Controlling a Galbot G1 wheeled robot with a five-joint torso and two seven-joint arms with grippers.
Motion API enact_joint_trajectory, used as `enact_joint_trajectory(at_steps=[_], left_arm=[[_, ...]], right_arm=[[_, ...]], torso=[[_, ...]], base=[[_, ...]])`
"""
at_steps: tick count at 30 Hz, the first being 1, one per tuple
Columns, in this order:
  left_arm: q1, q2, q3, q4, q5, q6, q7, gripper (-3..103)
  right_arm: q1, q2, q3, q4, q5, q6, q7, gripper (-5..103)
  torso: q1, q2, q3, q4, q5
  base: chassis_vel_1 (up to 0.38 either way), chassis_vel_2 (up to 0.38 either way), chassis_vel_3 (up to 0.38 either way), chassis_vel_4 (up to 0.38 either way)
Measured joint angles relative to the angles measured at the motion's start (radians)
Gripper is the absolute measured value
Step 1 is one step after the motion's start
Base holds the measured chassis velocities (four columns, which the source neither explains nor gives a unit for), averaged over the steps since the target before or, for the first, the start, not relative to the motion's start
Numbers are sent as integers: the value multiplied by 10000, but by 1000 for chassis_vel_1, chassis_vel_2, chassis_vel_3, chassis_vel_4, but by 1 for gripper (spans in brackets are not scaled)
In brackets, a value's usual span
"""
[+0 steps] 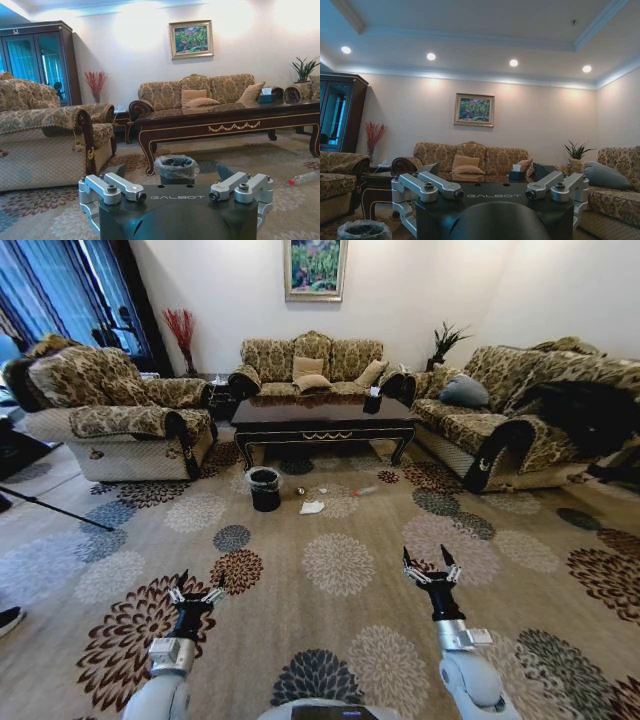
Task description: Move to the front of the table and pick up the trash from the floor, then place it into the trash bin.
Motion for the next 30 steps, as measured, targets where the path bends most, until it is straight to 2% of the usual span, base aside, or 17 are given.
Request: enact_joint_trajectory(at_steps=[10, 30], left_arm=[[-45, 5, -12, 110, -47, -126, 72, 100], [-114, -14, -48, 240, -157, -232, 144, 100]], right_arm=[[-12, 21, 13, 0, -5, 1, 3, 100], [38, 22, -10, -65, -7, 5, 8, 100]], torso=[[-167, -418, -252, -1, 1], [-412, -989, -576, -1, 0]], base=[[0, 0, 0, 0], [0, 0, 0, 0]])
